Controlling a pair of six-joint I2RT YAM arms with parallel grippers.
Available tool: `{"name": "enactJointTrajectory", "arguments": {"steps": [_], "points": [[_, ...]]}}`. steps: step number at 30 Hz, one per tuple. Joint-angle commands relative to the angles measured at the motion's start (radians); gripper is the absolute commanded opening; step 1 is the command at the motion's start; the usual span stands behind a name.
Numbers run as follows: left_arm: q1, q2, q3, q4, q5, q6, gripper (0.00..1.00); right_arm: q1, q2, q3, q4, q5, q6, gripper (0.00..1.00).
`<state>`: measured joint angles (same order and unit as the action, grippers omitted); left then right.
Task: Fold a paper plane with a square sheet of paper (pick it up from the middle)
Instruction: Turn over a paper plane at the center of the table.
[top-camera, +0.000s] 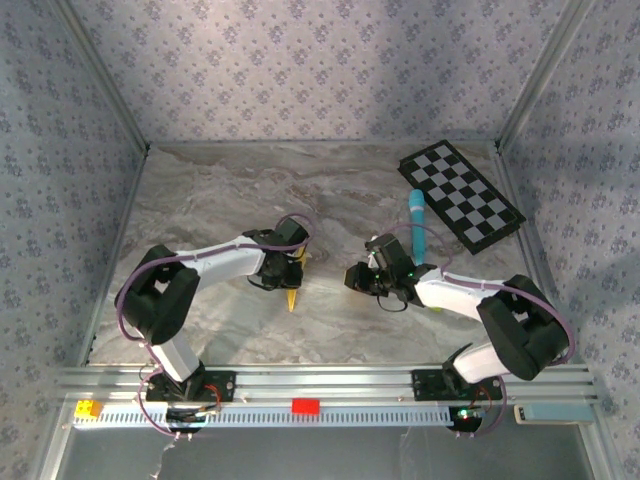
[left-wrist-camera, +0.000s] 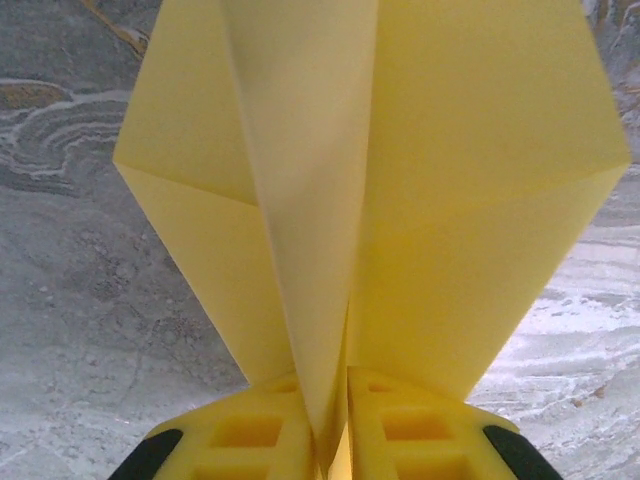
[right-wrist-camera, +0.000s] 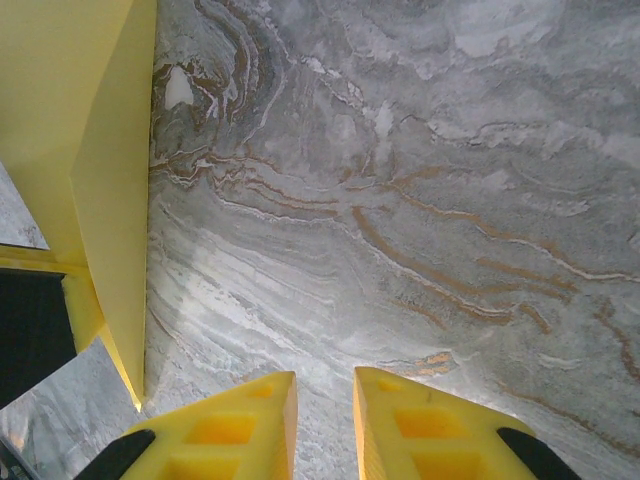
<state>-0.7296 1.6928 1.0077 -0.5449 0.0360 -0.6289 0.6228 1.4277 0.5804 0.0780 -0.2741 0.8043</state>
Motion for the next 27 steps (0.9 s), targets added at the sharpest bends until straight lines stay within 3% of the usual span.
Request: {"name": "enactJointTrajectory", "arguments": {"steps": [1,11,27], "points": [[-0.008,0.013,0.032,-0.03,-0.012,0.004,0.13,0.008,0.011,0.021,-0.022,0.018,0.001,0.23],[-0.027,0.024,0.06,-0.061,-0.056,-0.004,0.1,0.006,0.011,0.019,-0.024,0.018,0.0,0.23],[-0.045,0.068,0.091,-0.072,-0.055,-0.001,0.15,0.007,0.014,0.016,-0.025,0.018,0.001,0.23]]}}
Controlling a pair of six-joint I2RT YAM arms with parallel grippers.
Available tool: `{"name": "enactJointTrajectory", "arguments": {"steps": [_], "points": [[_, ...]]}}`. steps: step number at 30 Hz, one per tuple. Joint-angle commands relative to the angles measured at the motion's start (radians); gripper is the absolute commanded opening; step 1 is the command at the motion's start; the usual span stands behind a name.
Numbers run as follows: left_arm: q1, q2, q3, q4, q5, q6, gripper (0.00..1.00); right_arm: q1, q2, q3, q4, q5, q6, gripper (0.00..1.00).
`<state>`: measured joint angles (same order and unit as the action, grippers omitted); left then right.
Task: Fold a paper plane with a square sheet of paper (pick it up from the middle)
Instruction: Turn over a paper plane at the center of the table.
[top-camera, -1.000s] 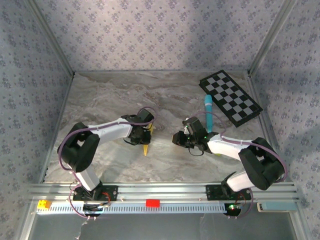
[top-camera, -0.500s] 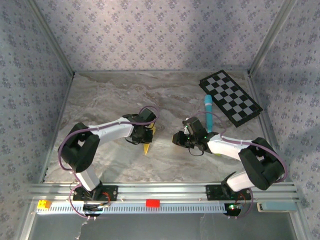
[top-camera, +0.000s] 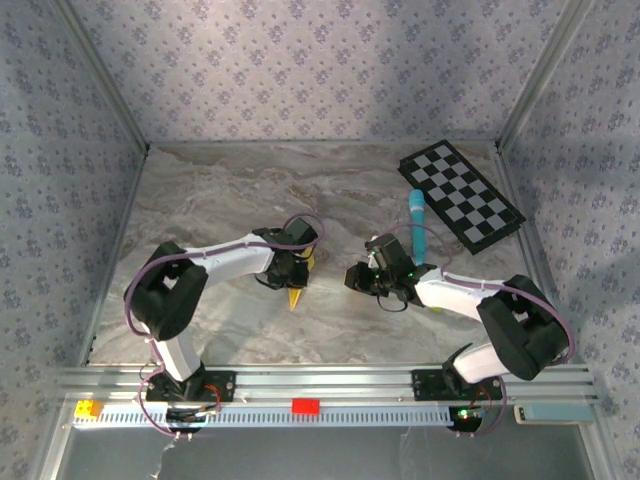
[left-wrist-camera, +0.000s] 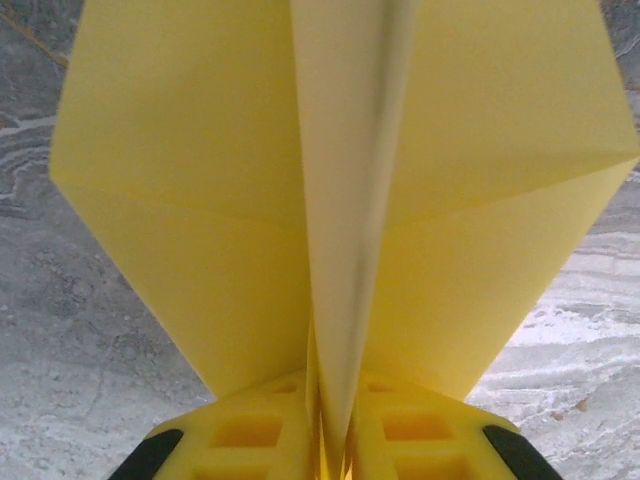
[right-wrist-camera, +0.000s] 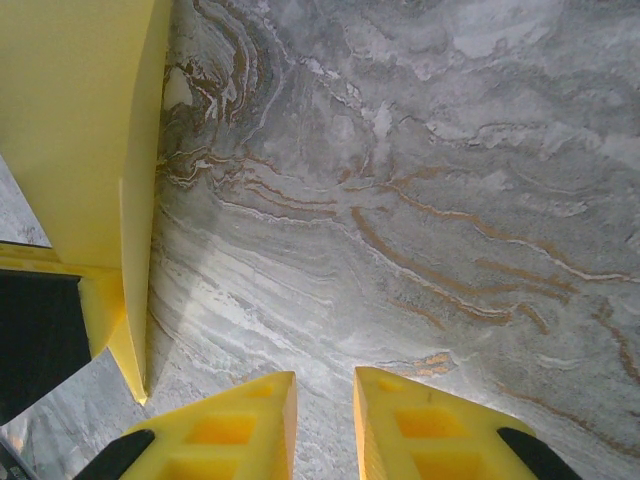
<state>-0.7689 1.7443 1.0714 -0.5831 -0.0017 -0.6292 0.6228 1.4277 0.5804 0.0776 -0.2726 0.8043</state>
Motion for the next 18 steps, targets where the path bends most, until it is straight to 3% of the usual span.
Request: {"name": "enactJointTrajectory", "arguments": {"steps": [1,18], "points": [[-0.005,0.019,0.026,-0.032,-0.018,-0.003,0.16,0.008,0.011,0.016,-0.025,0.016,-0.001,0.23],[-0.011,0.085,0.036,-0.032,-0.079,-0.014,0.19,0.006,0.005,0.025,-0.034,0.014,-0.004,0.23]]}}
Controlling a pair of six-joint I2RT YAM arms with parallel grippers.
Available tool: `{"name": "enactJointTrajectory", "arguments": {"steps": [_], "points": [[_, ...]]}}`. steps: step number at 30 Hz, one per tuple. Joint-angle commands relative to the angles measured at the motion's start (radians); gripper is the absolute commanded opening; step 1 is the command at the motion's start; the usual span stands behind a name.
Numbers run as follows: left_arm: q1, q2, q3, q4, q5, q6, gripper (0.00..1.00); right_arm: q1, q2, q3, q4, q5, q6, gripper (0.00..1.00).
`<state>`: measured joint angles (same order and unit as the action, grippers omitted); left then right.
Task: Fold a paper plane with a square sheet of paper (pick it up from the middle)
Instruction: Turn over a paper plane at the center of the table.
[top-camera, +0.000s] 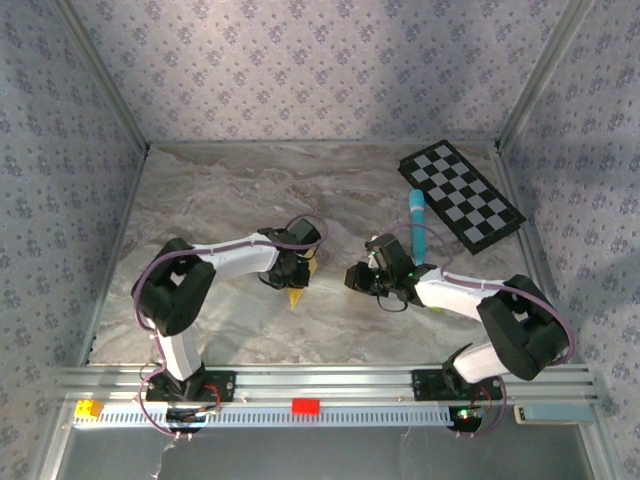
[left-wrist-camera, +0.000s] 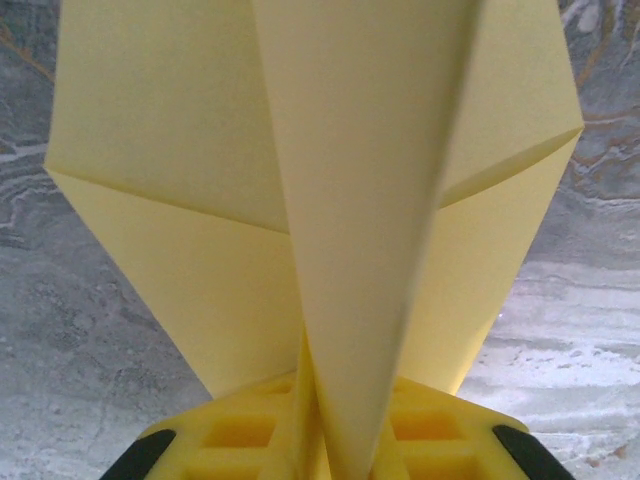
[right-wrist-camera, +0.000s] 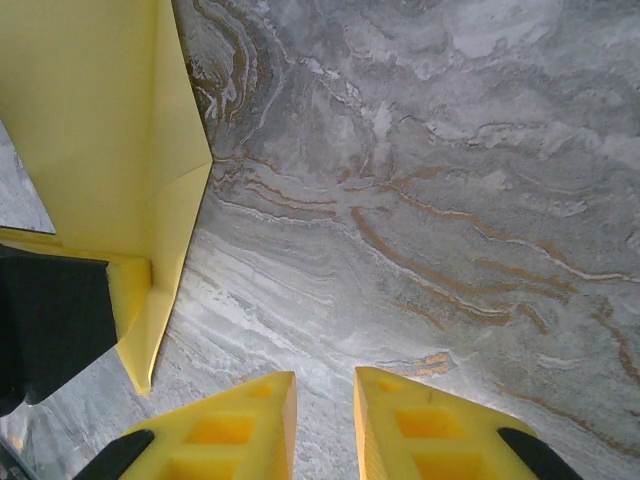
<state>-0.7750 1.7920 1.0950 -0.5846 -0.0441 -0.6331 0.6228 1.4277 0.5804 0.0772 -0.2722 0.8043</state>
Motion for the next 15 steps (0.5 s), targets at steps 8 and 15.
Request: {"name": "enactJointTrajectory", "arguments": {"steps": [8,15], "points": [[-0.005,0.077,0.042,-0.014,-0.052,-0.024,0.3,-0.005,-0.037,0.03,-0.069,0.023,-0.018,0.23],[-0.004,0.129,0.087,-0.018,-0.076,-0.044,0.32,-0.016,-0.09,0.018,-0.096,0.035,-0.022,0.24]]}}
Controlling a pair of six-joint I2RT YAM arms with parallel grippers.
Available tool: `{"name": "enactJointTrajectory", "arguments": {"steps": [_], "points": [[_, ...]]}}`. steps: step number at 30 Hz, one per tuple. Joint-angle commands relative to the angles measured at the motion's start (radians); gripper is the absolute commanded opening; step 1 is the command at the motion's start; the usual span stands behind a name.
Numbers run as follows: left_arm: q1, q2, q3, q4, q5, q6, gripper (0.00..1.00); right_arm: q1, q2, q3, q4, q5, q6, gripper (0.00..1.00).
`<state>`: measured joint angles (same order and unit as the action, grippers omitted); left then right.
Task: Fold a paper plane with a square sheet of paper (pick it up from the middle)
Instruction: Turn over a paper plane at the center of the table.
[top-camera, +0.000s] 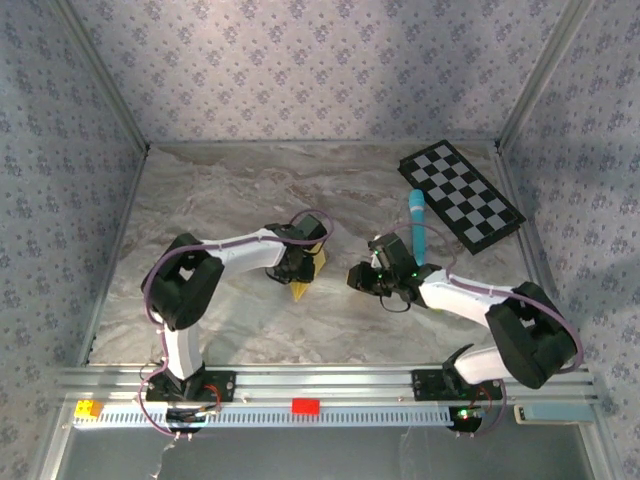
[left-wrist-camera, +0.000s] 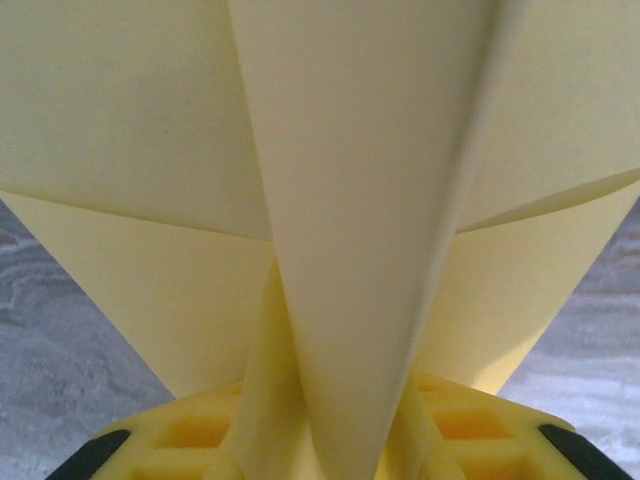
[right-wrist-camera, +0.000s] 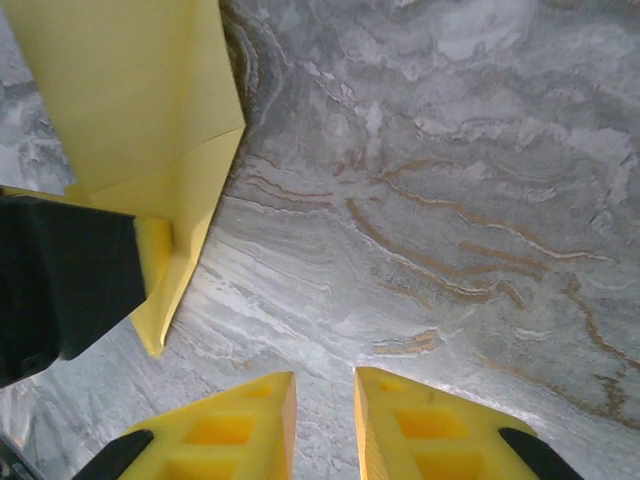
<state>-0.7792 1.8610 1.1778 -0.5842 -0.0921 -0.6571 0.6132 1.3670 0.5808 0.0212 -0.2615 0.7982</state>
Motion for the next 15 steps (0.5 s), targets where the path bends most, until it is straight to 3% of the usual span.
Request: {"name": "enactJointTrajectory", "arguments": {"steps": [1,15], "points": [[0.0,0.065,0.01,-0.019,-0.029,-0.024,0.32,-0.008,-0.034,0.016,-0.043,0.025,-0.017,0.24],[0.0,0.028,0.064,-0.041,-0.038,-0.093,0.33,-0.023,-0.079,0.006,-0.059,0.03,-0.02,0.24]]}}
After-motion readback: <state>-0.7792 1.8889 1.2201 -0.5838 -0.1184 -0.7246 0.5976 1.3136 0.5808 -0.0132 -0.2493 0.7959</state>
